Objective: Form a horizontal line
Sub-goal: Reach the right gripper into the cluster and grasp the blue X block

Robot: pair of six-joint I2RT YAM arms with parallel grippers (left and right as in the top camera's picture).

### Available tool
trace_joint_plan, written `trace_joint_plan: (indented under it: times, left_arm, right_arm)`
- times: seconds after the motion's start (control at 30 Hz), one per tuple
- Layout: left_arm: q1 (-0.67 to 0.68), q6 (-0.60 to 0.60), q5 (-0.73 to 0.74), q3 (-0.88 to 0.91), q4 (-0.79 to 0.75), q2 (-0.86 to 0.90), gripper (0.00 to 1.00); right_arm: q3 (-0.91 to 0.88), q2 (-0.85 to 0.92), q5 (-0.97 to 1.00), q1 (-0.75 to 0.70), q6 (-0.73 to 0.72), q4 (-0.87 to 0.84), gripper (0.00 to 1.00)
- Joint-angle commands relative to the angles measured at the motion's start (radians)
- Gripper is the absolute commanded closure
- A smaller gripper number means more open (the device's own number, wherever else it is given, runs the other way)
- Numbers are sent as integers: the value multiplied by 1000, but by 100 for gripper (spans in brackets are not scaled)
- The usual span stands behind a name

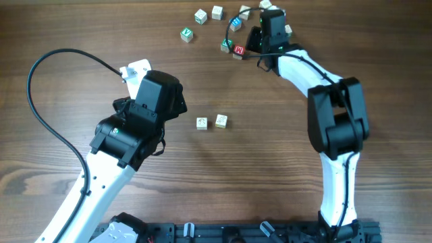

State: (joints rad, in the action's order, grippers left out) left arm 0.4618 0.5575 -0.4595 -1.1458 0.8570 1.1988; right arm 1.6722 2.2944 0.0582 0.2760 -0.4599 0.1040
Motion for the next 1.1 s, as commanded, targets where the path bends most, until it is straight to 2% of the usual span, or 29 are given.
trace_joint_plan:
  times: [0.0, 0.03, 0.07, 0.1, 0.23, 0.37, 0.53, 0.83, 1.0, 1.07]
  left_arm:
    - [-6, -8, -9, -12, -3, 2, 0]
    - [-6, -8, -9, -12, -3, 2, 0]
    - [-6, -8, -9, -12, -3, 2, 0]
    - [-6, -8, -9, -12, -3, 2, 0]
    - [-6, -8, -9, -12, -3, 2, 0]
    - [-6, -8, -9, -12, -3, 2, 0]
    - [-6, -8, -9, -12, -3, 2, 0]
    - [-6, -8, -9, -12, -3, 2, 0]
    - [-6, -8, -9, -12, -3, 2, 0]
    - [-6, -8, -9, -12, -3, 2, 0]
  right_arm:
    - [5, -113, 21, 6, 57, 64, 62]
    - [5, -124, 21, 6, 69, 71, 59]
    - [5, -135, 21, 6, 80, 69, 47]
    - [5, -135, 21, 6, 91, 63, 41]
    - [4, -69, 21, 6, 177, 17, 36]
    - [4, 16, 21, 6, 162, -109, 35]
    - [4, 82, 21, 7, 119, -190, 36]
    - [4, 158, 21, 7, 108, -270, 43]
    - [4, 171, 21, 7, 112, -275, 43]
    - [4, 171, 29, 7, 112, -276, 46]
